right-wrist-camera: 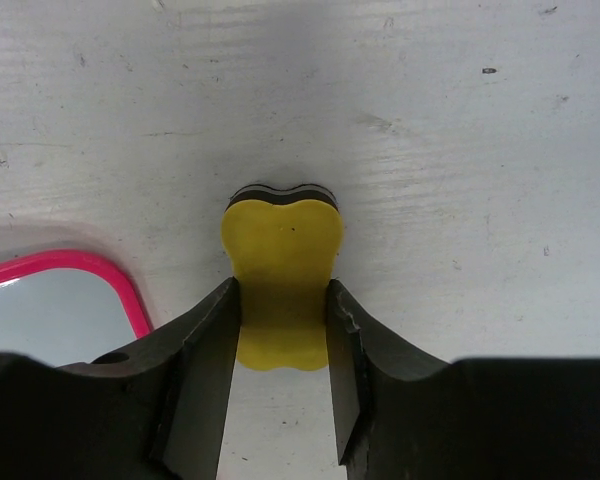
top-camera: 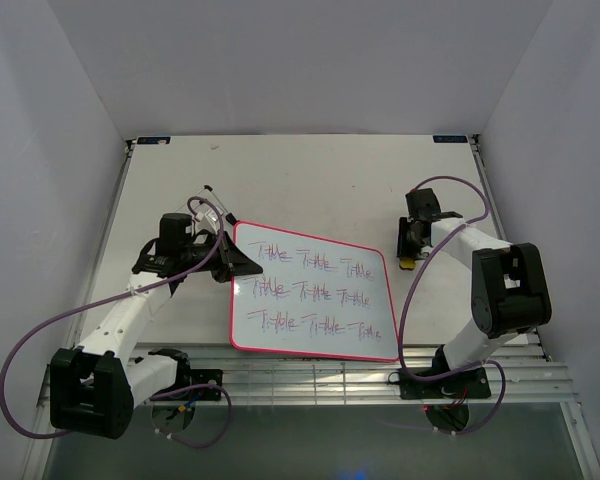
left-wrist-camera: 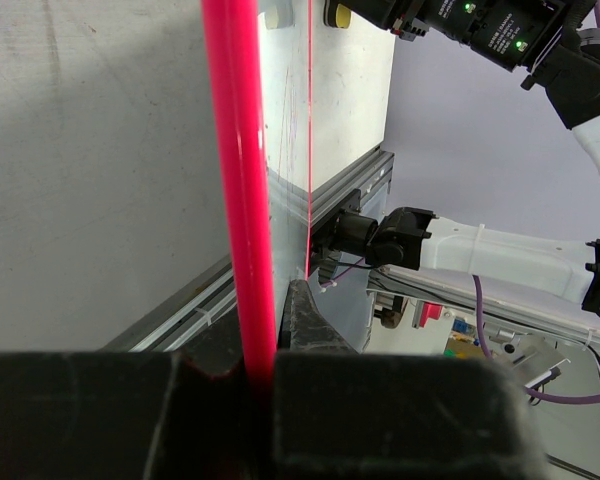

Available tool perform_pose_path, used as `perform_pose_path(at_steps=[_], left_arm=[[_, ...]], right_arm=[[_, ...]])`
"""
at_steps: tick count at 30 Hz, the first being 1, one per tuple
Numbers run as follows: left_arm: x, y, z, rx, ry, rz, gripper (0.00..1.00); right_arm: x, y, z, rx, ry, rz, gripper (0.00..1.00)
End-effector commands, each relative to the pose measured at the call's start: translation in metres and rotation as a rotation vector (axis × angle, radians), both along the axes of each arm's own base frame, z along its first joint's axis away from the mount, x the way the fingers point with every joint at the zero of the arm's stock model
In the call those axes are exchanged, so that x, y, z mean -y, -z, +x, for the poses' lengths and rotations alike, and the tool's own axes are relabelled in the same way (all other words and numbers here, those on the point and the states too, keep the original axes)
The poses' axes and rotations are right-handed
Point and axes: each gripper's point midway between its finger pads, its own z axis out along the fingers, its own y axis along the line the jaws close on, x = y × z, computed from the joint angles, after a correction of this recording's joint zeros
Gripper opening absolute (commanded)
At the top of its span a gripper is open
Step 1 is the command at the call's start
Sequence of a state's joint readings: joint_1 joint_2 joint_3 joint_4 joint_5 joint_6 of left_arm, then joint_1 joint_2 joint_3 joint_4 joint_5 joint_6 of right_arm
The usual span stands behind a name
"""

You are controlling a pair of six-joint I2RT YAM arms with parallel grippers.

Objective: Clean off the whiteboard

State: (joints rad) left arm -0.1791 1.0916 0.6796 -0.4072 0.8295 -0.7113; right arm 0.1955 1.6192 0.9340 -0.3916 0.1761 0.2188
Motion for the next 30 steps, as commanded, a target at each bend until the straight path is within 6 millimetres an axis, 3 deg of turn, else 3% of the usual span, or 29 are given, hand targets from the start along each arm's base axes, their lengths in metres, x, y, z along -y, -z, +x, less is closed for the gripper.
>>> perform_pose_path(at_steps=[1, 5, 8, 11, 12, 14, 15, 16, 17, 18, 20, 21, 26, 29, 30], left_arm=[[-0.042, 0.048, 0.03, 0.226, -0.058, 0.364, 0.0], [-0.044, 0.047, 0.032, 0.235, -0.071, 0.375, 0.0], [-0.045, 0.044, 0.035, 0.248, -0.077, 0.381, 0.0], [-0.043, 0.045, 0.035, 0.247, -0.068, 0.377, 0.0], [-0.041, 0.043, 0.034, 0.248, -0.055, 0.364, 0.0], [-0.037, 0.04, 0.034, 0.265, -0.032, 0.344, 0.0], [-0.035, 0.039, 0.033, 0.271, -0.023, 0.333, 0.0], [-0.033, 0.037, 0.032, 0.277, -0.017, 0.32, 0.0], [-0.032, 0.033, 0.032, 0.294, -0.015, 0.314, 0.0], [-0.032, 0.03, 0.032, 0.31, -0.012, 0.311, 0.0], [-0.03, 0.022, 0.031, 0.35, -0.003, 0.291, 0.0], [-0.03, 0.021, 0.031, 0.363, -0.002, 0.288, 0.0], [-0.027, 0.005, 0.029, 0.44, 0.001, 0.261, 0.0], [-0.025, -0.002, 0.028, 0.472, 0.01, 0.241, 0.0], [-0.025, -0.004, 0.028, 0.481, 0.007, 0.24, 0.0]], right_arm=[[-0.003, -0.009, 0.009, 0.044, -0.017, 0.023, 0.35], [-0.009, -0.028, 0.011, 0.099, -0.034, 0.05, 0.34], [-0.031, -0.052, 0.01, 0.17, -0.103, 0.086, 0.34], [-0.08, -0.081, 0.005, 0.25, -0.246, 0.144, 0.33], [-0.113, -0.086, -0.006, 0.256, -0.338, 0.18, 0.34], [-0.152, -0.106, -0.012, 0.301, -0.428, 0.219, 0.34], [-0.186, -0.111, -0.028, 0.306, -0.52, 0.248, 0.34], [-0.207, -0.126, -0.031, 0.333, -0.558, 0.278, 0.33], [-0.226, -0.127, -0.037, 0.334, -0.602, 0.293, 0.33], [-0.254, -0.135, -0.051, 0.352, -0.676, 0.326, 0.34], [-0.288, -0.151, -0.054, 0.381, -0.747, 0.354, 0.33], [-0.303, -0.155, -0.063, 0.373, -0.791, 0.365, 0.33], [-0.353, -0.184, -0.064, 0.396, -0.918, 0.36, 0.33], [-0.375, -0.187, -0.081, 0.38, -0.994, 0.347, 0.34], [-0.387, -0.201, -0.089, 0.403, -1.021, 0.361, 0.33]])
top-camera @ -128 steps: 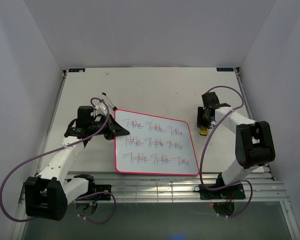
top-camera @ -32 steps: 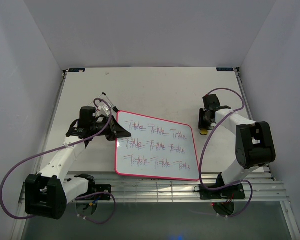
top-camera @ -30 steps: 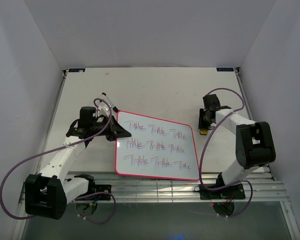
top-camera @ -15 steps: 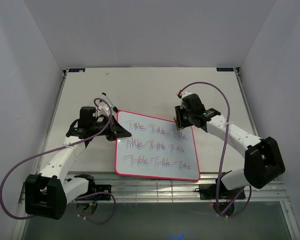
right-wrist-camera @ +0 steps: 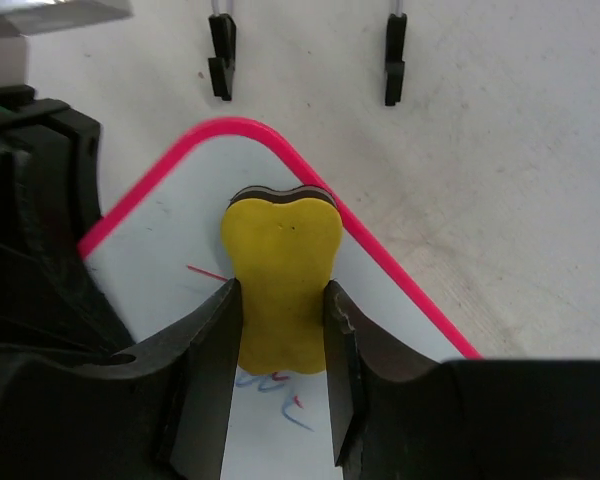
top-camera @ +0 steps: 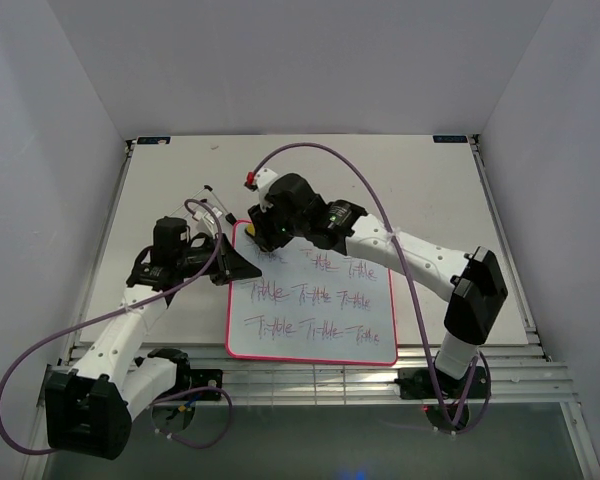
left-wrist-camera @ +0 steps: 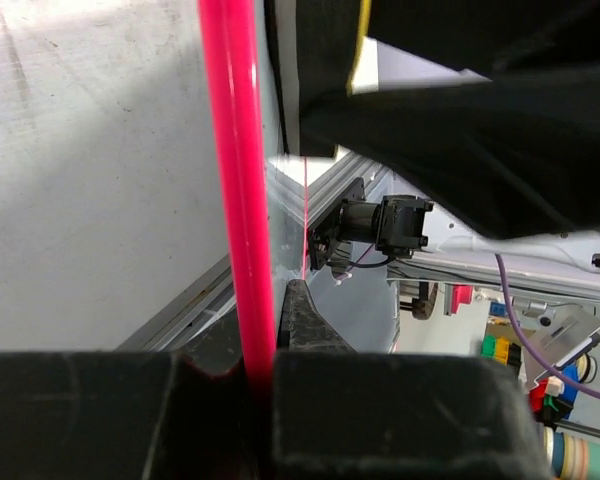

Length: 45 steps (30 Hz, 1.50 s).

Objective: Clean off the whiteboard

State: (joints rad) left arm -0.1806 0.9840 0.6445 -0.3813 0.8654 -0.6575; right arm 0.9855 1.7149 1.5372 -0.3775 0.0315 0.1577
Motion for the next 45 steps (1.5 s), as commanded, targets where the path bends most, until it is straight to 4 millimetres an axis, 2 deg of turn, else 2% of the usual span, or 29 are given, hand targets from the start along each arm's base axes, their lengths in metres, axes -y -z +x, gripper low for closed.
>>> perform_pose_path(at_steps=[1, 3, 6, 7, 8, 10, 11, 12, 15, 16, 19, 22, 23, 24, 27, 28, 31, 33, 34, 36, 37, 39, 40, 41, 43, 44, 45], left_arm=[[-0.025, 0.009, 0.041, 0.362, -0.069, 0.246, 0.0], [-0.026, 0.007, 0.042, 0.374, -0.078, 0.247, 0.0], [-0.028, 0.0, 0.043, 0.402, -0.091, 0.247, 0.0], [-0.028, -0.001, 0.042, 0.408, -0.094, 0.248, 0.0], [-0.028, -0.005, 0.042, 0.428, -0.097, 0.246, 0.0], [-0.028, -0.009, 0.041, 0.445, -0.097, 0.239, 0.0], [-0.028, -0.013, 0.041, 0.463, -0.097, 0.234, 0.0], [-0.027, -0.015, 0.04, 0.469, -0.095, 0.231, 0.0], [-0.025, -0.023, 0.038, 0.505, -0.08, 0.209, 0.0], [-0.024, -0.025, 0.036, 0.513, -0.075, 0.203, 0.0], [-0.022, -0.031, 0.034, 0.541, -0.062, 0.186, 0.0], [-0.019, -0.037, 0.031, 0.563, -0.047, 0.167, 0.0], [-0.019, -0.038, 0.03, 0.568, -0.045, 0.164, 0.0], [-0.019, -0.039, 0.03, 0.573, -0.044, 0.162, 0.0], [-0.019, -0.044, 0.028, 0.596, -0.044, 0.154, 0.0], [-0.018, -0.045, 0.027, 0.602, -0.041, 0.15, 0.0], [-0.018, -0.048, 0.026, 0.614, -0.04, 0.144, 0.0], [-0.019, -0.05, 0.026, 0.622, -0.048, 0.148, 0.0], [-0.019, -0.05, 0.026, 0.623, -0.05, 0.148, 0.0], [-0.02, -0.05, 0.025, 0.628, -0.058, 0.151, 0.0], [-0.02, -0.05, 0.025, 0.627, -0.06, 0.151, 0.0], [-0.02, -0.049, 0.026, 0.617, -0.056, 0.148, 0.0], [-0.019, -0.048, 0.025, 0.613, -0.05, 0.146, 0.0], [-0.019, -0.047, 0.025, 0.608, -0.048, 0.144, 0.0], [-0.017, -0.046, 0.025, 0.597, -0.04, 0.138, 0.0], [-0.017, -0.045, 0.025, 0.593, -0.037, 0.137, 0.0], [-0.017, -0.045, 0.024, 0.593, -0.036, 0.136, 0.0]], right_arm=[[-0.026, -0.01, -0.027, 0.021, -0.105, -0.036, 0.34], [-0.029, -0.007, -0.032, 0.02, -0.115, -0.048, 0.34], [-0.023, 0.001, -0.035, 0.009, -0.097, -0.044, 0.34], [-0.013, 0.023, -0.04, -0.014, -0.089, -0.082, 0.34], [-0.008, 0.022, -0.041, -0.008, -0.08, -0.072, 0.33], [0.008, 0.04, -0.045, -0.014, -0.047, -0.111, 0.33], [0.026, 0.059, -0.05, -0.026, -0.025, -0.159, 0.33], [0.04, 0.068, -0.045, -0.007, 0.026, -0.202, 0.33], [0.077, 0.09, -0.042, -0.004, 0.111, -0.303, 0.33], [0.079, 0.09, -0.043, -0.007, 0.117, -0.308, 0.33], [0.06, 0.072, -0.053, -0.031, 0.056, -0.227, 0.33], [0.024, 0.034, -0.066, -0.024, -0.037, -0.08, 0.34], [0.01, 0.025, -0.077, -0.042, -0.082, -0.042, 0.34], [-0.004, 0.003, -0.08, -0.027, -0.107, 0.013, 0.34], [-0.032, -0.017, -0.1, -0.013, -0.172, 0.068, 0.34], [-0.039, -0.028, -0.1, 0.0, -0.176, 0.091, 0.34], [-0.048, -0.022, -0.096, 0.003, -0.165, 0.082, 0.33], [-0.044, -0.015, -0.09, 0.016, -0.134, 0.058, 0.34], [-0.037, -0.005, -0.09, 0.016, -0.12, 0.032, 0.34], [-0.017, 0.012, -0.076, 0.046, -0.039, -0.034, 0.33], [0.001, 0.028, -0.074, 0.029, 0.006, -0.073, 0.33], [0.033, 0.049, -0.056, 0.006, 0.101, -0.117, 0.34], [0.049, 0.049, -0.054, -0.004, 0.138, -0.104, 0.33], [0.08, 0.081, -0.048, -0.039, 0.19, -0.168, 0.33], [0.109, 0.092, -0.044, -0.056, 0.249, -0.159, 0.33], [0.129, 0.1, -0.035, -0.08, 0.296, -0.156, 0.33], [0.154, 0.119, -0.041, -0.103, 0.326, -0.18, 0.33]])
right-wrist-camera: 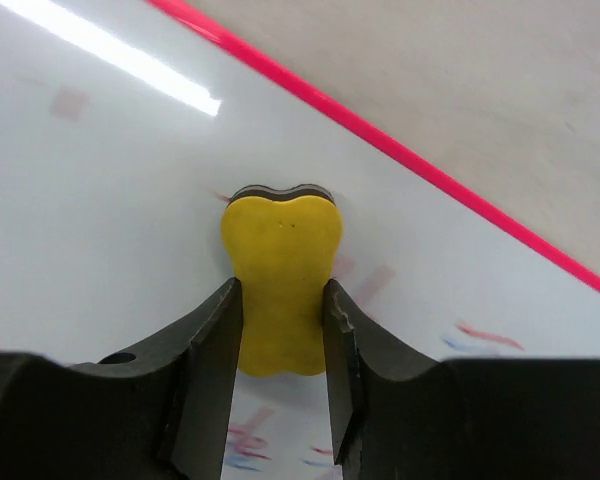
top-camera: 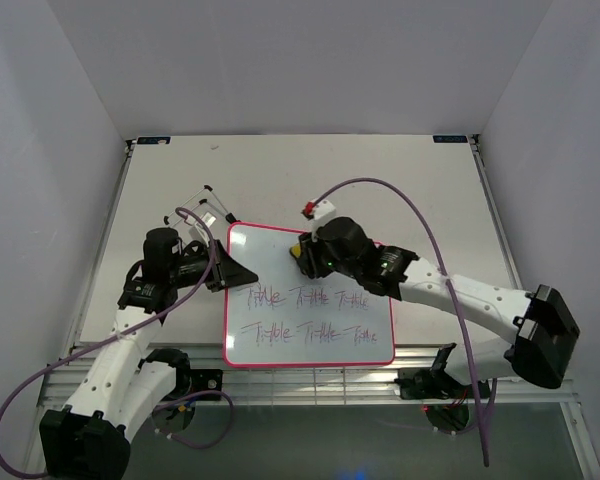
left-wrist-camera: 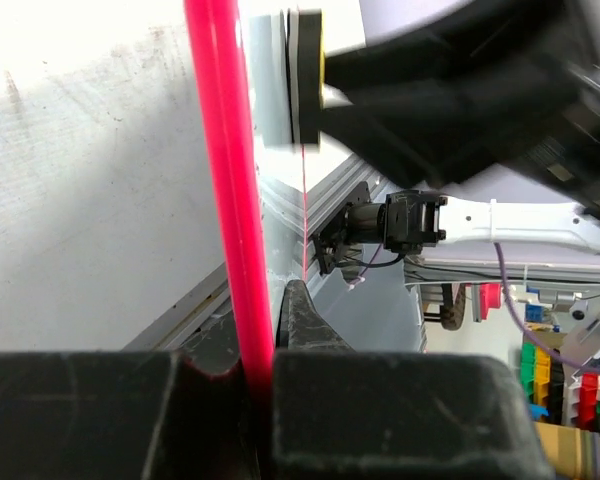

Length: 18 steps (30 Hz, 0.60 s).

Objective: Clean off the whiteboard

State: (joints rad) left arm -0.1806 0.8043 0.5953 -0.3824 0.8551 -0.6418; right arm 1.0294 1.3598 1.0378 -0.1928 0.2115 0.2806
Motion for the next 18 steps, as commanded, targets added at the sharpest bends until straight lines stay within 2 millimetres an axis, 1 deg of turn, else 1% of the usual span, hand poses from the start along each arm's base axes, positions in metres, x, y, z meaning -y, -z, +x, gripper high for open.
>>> perform_pose_path(at_steps=[1, 2, 3, 4, 5, 7, 8, 9, 10, 11, 12, 13, 14, 15, 16, 17, 18], left_arm=[[-0.012, -0.028, 0.042, 0.451, -0.046, 0.144, 0.0], [-0.012, -0.027, 0.042, 0.45, -0.046, 0.144, 0.0], [-0.012, -0.027, 0.042, 0.45, -0.048, 0.144, 0.0], [-0.012, -0.026, 0.042, 0.447, -0.047, 0.144, 0.0], [-0.012, -0.027, 0.043, 0.447, -0.046, 0.144, 0.0], [-0.012, -0.025, 0.043, 0.441, -0.043, 0.146, 0.0], [-0.012, -0.026, 0.044, 0.443, -0.046, 0.147, 0.0], [-0.012, -0.026, 0.044, 0.443, -0.043, 0.146, 0.0], [-0.012, -0.026, 0.043, 0.445, -0.043, 0.147, 0.0], [-0.012, -0.027, 0.043, 0.449, -0.043, 0.146, 0.0], [-0.012, -0.027, 0.043, 0.449, -0.043, 0.146, 0.0], [-0.012, -0.026, 0.042, 0.448, -0.04, 0.144, 0.0], [-0.012, -0.026, 0.043, 0.449, -0.038, 0.145, 0.0], [-0.011, -0.026, 0.042, 0.447, -0.032, 0.143, 0.0], [-0.011, -0.025, 0.042, 0.444, -0.029, 0.142, 0.0], [-0.01, -0.025, 0.042, 0.444, -0.025, 0.141, 0.0], [-0.01, -0.025, 0.042, 0.444, -0.026, 0.141, 0.0]], right_arm=[[0.092, 0.098, -0.001, -0.165, 0.177, -0.215, 0.33], [0.109, 0.106, 0.002, -0.195, 0.213, -0.21, 0.33], [0.125, 0.122, -0.005, -0.225, 0.229, -0.237, 0.33], [0.13, 0.119, -0.006, -0.22, 0.237, -0.221, 0.33], [0.131, 0.118, -0.007, -0.226, 0.233, -0.208, 0.34], [0.119, 0.105, -0.006, -0.226, 0.197, -0.157, 0.33], [0.104, 0.097, -0.01, -0.243, 0.145, -0.111, 0.33], [0.088, 0.076, -0.003, -0.22, 0.122, -0.06, 0.34], [0.073, 0.068, -0.007, -0.224, 0.073, -0.037, 0.34], [0.06, 0.056, -0.004, -0.206, 0.052, -0.01, 0.34], [0.045, 0.045, -0.007, -0.215, 0.001, 0.022, 0.34], [0.023, 0.022, 0.0, -0.199, -0.034, 0.067, 0.34], [0.007, 0.011, -0.006, -0.21, -0.085, 0.086, 0.34], [-0.007, 0.012, -0.006, -0.225, -0.104, 0.076, 0.34], [-0.031, -0.022, -0.007, -0.186, -0.147, 0.124, 0.34], [-0.043, -0.03, -0.008, -0.18, -0.162, 0.122, 0.34], [-0.053, -0.02, -0.01, -0.205, -0.172, 0.08, 0.34]])
